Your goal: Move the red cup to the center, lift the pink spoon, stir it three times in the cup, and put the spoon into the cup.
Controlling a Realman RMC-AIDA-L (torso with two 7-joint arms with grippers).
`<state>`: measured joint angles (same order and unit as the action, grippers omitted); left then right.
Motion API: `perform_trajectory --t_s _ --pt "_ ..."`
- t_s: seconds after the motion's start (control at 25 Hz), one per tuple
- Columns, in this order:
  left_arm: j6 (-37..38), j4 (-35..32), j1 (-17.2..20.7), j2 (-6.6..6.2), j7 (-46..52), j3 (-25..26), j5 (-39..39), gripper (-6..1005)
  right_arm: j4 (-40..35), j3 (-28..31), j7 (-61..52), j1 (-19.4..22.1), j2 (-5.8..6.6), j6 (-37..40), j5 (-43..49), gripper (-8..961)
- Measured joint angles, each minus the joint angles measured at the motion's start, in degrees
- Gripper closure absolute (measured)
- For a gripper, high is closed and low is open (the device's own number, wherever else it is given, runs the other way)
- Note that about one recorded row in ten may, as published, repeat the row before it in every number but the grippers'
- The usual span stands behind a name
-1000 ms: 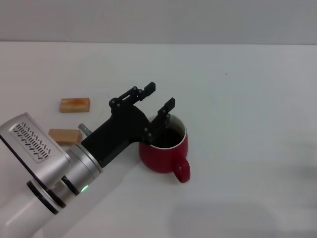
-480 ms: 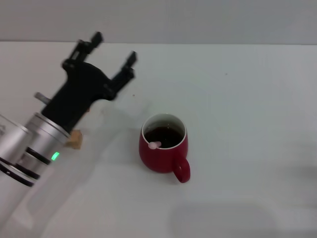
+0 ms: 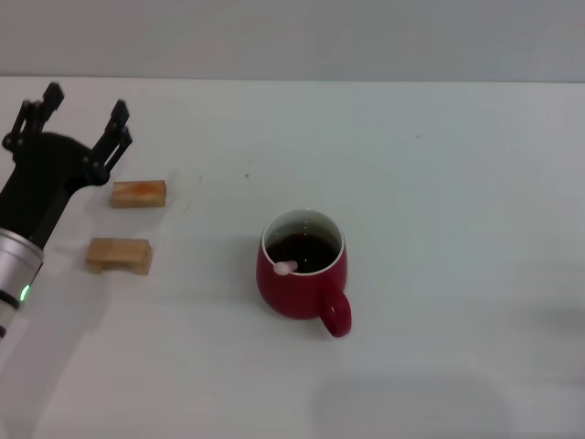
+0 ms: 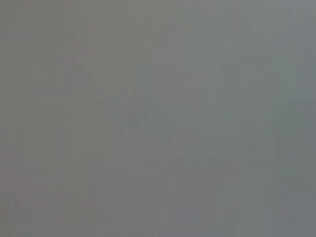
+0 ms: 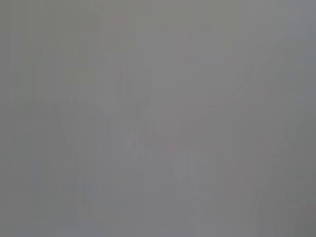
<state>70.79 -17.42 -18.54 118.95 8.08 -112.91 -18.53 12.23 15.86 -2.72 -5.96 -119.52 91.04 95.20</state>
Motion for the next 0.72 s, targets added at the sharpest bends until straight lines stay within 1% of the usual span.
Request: perform_trajectory --t_s 0.2,0.44,0.72 --pt "-1.76 1.68 0.27 0.16 0.02 -1.37 -0.98 185 -0.04 0.01 0.0 0.41 0.17 3.9 0.01 213" --pt "-2.03 1.71 0.97 0.16 0.04 -2.94 -1.08 184 -0.12 0.02 -0.24 0.38 0.29 4.71 0.2 213" --pt "-1.86 1.32 2.02 0.14 -0.19 -3.05 -1.25 184 -0.67 0.68 -0.17 0.16 0.26 5.73 -0.04 212"
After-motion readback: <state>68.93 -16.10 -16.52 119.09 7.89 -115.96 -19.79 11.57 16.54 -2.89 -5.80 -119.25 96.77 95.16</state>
